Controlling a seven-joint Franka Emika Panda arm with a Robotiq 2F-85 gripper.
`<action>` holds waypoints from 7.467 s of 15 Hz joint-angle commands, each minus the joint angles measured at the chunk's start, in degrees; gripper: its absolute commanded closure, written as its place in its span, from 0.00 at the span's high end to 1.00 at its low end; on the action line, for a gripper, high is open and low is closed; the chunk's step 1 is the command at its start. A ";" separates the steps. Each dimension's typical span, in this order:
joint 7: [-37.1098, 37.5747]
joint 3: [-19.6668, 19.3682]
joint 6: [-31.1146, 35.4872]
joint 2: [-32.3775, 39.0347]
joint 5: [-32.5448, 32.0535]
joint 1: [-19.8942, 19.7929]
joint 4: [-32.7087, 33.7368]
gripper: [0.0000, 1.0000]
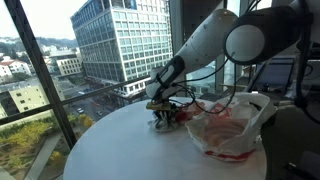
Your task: Use the white towel to wipe the table surface
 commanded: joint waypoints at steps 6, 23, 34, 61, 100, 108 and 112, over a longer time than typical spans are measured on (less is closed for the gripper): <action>-10.05 5.49 -6.27 -1.22 -0.79 0.52 -3.96 0.05; -27.82 7.45 -11.65 -2.36 -12.51 11.83 -11.26 0.07; -38.04 13.16 -12.65 0.43 -12.06 13.33 -8.43 0.05; -20.84 7.64 -10.03 22.50 1.15 1.45 40.33 0.05; -16.16 1.13 -8.43 -2.13 -2.04 5.13 5.05 1.00; -12.92 2.55 -5.01 -9.98 -3.01 4.10 -1.78 1.00; -12.23 2.66 -5.09 -14.95 -3.32 3.95 -8.01 1.00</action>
